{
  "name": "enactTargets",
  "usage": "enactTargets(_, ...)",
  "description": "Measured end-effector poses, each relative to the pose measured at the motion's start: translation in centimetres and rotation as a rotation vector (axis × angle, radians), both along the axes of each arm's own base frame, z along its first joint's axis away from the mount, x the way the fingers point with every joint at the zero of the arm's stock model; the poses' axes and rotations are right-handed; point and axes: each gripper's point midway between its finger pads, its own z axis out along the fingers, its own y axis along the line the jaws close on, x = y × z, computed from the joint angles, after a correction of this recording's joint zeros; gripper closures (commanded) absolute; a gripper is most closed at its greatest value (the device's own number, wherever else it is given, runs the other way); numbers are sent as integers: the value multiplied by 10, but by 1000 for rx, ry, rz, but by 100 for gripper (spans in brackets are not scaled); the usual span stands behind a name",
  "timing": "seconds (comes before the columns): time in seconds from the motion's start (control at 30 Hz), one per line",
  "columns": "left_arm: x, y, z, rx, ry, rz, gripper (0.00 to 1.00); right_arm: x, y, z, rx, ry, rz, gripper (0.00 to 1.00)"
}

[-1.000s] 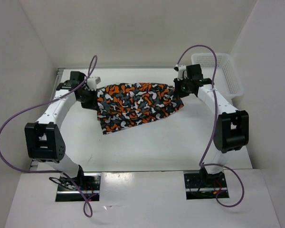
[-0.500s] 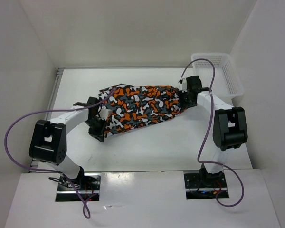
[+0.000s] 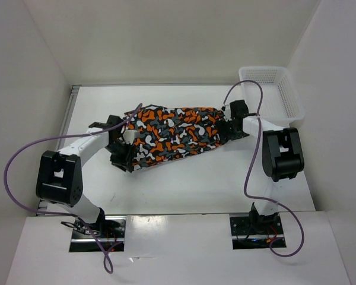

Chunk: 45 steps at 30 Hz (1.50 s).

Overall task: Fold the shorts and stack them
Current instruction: Fold the shorts

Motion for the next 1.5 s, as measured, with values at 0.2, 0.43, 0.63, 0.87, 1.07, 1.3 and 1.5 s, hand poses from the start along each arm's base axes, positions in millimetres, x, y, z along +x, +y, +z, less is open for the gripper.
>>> enactTargets(0.2, 24, 16, 40, -67, -55, 105, 53, 1, 8, -5, 34, 10, 35, 45)
enactTargets(0.43, 63, -10, 57, -130, -181, 36, 49, 2, 17, -7, 76, 15, 44, 96)
enactTargets(0.63, 98, -12, 18, -16, -236, 7, 49, -3, 19, -7, 88, 19, 64, 100)
enactTargets(0.87, 149, 12, -29, 140, -330, 60, 49, -57, 18, -9, 91, 91, 176, 100)
enactTargets(1.07, 184, 14, -32, 161, -418, 83, 56, -84, 11, -5, 50, 127, 280, 100)
enactTargets(1.3, 194, 27, -28, 155, -441, 121, 54, -102, 2, 1, -12, 149, 386, 22)
enactTargets(1.5, 212, 31, 20, 98, -480, 140, 50, -100, 7, 35, 1, 76, 447, 19)
